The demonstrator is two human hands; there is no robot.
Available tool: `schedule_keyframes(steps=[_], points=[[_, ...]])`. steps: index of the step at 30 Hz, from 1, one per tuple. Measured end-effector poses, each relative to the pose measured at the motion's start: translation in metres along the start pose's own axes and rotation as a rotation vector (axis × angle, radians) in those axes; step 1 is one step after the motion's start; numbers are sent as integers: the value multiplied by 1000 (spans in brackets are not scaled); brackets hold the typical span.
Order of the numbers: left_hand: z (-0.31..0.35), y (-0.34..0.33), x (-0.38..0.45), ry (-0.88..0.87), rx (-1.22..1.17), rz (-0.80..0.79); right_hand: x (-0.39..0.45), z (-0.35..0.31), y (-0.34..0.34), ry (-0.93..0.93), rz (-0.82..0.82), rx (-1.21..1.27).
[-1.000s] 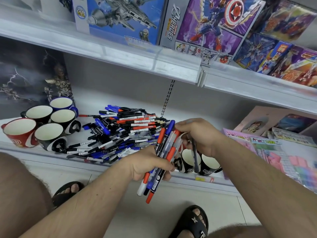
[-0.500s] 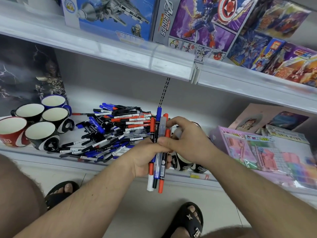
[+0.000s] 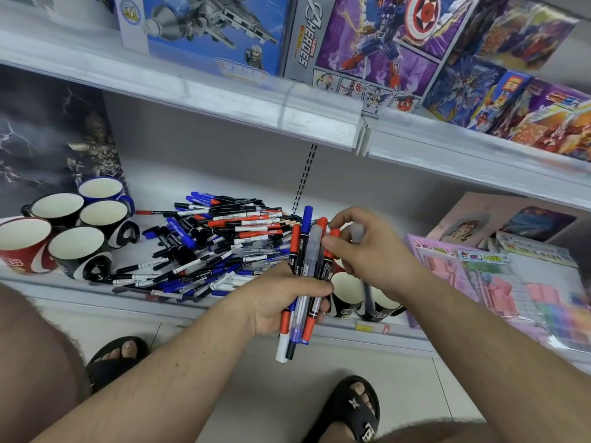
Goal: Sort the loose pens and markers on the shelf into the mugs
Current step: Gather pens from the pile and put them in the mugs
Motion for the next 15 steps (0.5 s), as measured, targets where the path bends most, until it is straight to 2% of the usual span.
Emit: schedule_keyframes(steps=[2,4,8,11,15], points=[[3,8,4,-22,65,81,0,-14,6,121,93,-217],[6,15,7,-65,146,163,-2,-22,5,150,122,-307],[6,14,10,-108,163,241,-3,-13,-26,130,-14,-444],[1,12,11,-75,125,202,5,4,-25,15,-5,-253],[-7,6,10,17,-127,88,4,24,-24,-191,-18,139]])
Point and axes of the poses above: each hand's wrist, its own x-axis towards the middle knuckle, its own y-axis out of the back of the hand, z = x × y, the point moved 10 cm from there along x, towards the middle knuckle, and after that the axes turned 6 degrees about z, right-handed, at the moved point
